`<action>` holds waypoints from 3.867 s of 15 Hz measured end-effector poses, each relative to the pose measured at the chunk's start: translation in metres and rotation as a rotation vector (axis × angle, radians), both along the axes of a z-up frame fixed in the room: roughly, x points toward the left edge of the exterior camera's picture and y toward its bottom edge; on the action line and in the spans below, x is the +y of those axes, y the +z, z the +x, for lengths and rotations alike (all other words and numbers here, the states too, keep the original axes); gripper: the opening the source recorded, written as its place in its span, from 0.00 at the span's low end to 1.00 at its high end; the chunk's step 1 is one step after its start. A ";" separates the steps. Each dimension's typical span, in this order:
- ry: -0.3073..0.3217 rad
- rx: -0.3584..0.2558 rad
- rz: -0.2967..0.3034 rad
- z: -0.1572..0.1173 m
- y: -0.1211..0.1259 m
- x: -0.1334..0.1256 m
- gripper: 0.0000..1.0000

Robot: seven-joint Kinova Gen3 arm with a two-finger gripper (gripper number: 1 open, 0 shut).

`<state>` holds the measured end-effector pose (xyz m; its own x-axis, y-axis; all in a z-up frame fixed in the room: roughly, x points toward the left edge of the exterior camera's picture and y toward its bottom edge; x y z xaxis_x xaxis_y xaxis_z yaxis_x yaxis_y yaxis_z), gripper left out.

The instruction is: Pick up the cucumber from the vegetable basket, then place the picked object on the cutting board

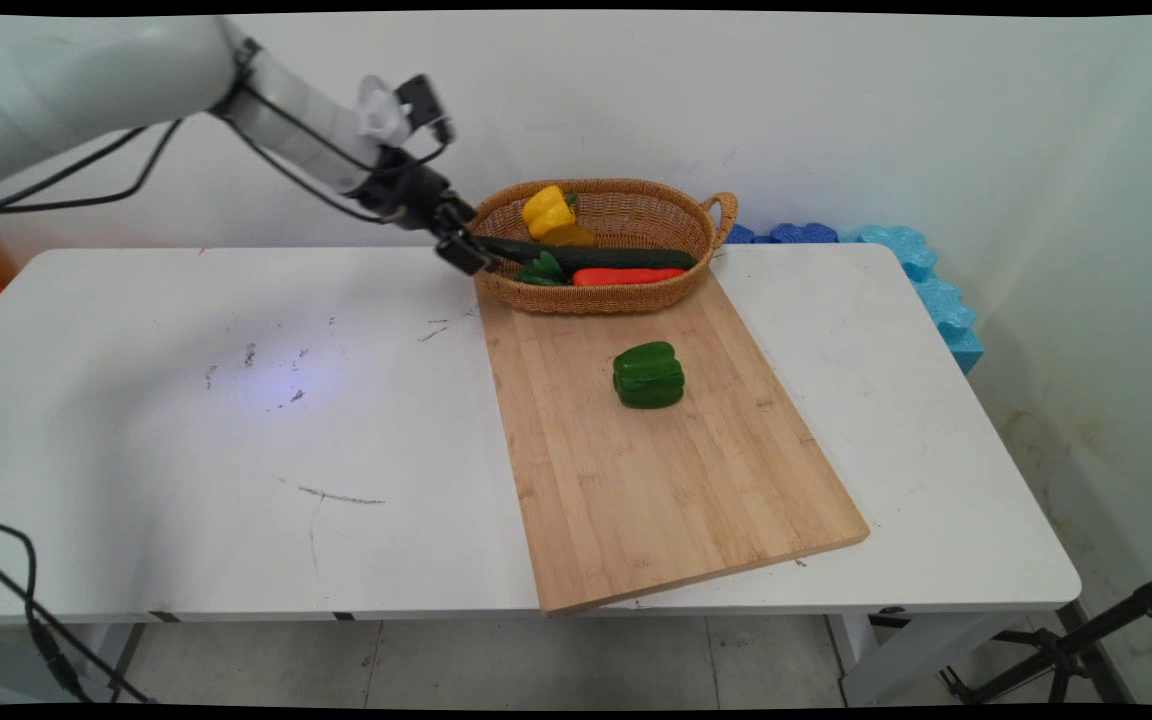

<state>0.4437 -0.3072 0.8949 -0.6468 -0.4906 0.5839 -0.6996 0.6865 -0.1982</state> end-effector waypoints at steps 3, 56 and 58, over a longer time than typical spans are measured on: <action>-0.005 0.005 -0.021 -0.029 -0.006 -0.030 1.00; 0.000 0.030 0.028 -0.151 -0.052 -0.162 0.00; -0.006 0.029 0.020 -0.150 -0.043 -0.155 0.00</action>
